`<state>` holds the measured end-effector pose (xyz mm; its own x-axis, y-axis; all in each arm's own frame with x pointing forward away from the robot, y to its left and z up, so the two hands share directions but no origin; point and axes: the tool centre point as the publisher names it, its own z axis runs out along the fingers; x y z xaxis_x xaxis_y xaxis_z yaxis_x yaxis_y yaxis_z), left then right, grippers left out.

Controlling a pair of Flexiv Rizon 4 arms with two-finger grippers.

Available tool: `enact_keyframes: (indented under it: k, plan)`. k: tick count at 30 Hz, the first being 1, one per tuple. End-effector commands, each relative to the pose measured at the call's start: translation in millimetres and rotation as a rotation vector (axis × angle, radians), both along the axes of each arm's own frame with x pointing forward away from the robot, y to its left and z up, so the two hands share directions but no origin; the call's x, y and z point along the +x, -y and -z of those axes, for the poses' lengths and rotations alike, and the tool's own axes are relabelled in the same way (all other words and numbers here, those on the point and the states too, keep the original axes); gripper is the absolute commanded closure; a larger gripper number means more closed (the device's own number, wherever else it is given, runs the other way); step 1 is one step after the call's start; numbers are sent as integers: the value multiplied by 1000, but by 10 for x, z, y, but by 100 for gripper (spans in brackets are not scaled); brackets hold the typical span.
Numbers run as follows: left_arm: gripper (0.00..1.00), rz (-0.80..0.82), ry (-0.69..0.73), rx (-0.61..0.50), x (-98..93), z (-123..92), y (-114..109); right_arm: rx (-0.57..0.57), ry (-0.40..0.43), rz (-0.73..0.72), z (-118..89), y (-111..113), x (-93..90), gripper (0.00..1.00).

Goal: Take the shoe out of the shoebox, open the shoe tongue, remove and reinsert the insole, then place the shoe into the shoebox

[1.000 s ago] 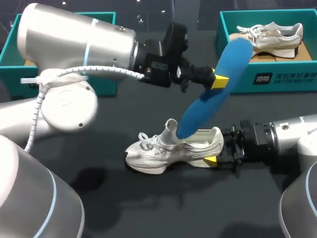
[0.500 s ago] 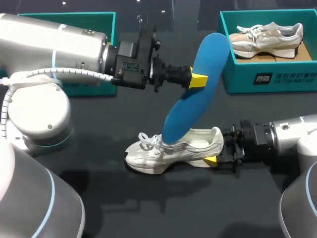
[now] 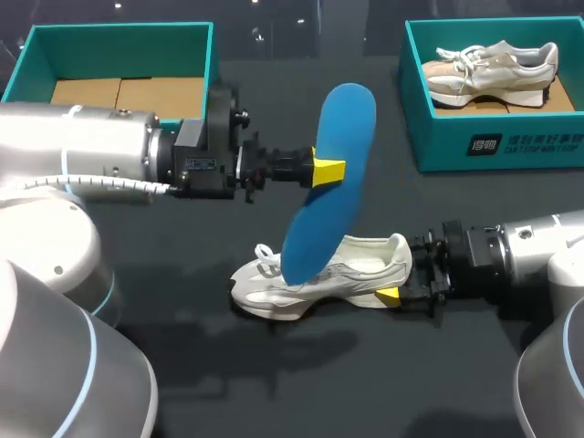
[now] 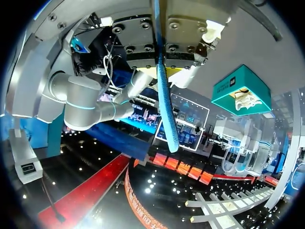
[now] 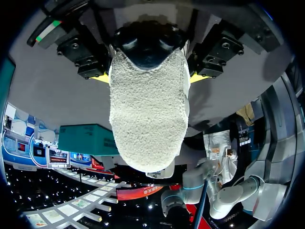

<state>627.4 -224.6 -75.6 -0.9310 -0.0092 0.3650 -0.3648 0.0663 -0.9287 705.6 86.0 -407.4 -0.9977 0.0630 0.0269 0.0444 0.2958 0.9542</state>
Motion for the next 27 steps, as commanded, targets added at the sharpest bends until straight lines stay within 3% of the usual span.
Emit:
enact_keyframes:
  k: [1, 15, 16, 18, 19, 20, 27]
  plan:
    - [100, -8, -2, -21, -54, 30, -145, -3, 0, 1, 3, -15, -11, 100]
    - [100, 19, -4, -43, -13, 3, -188, -3, 0, 1, 3, -15, -11, 100]
    - [100, 19, -4, -43, -13, 3, -188, -3, 0, 1, 3, -15, -11, 95]
    - [100, 19, -4, -43, -13, 3, -188, -3, 0, 1, 3, -15, -11, 66]
    - [100, 19, -4, -43, -13, 3, -188, -12, 3, 0, 6, -1, -11, 39]
    - [100, 19, -4, -43, -13, 3, -188, -27, 3, 4, 9, 15, -12, 0]
    - [100, 19, -4, -43, -13, 3, -188, -106, 30, 20, -2, 143, -23, 0]
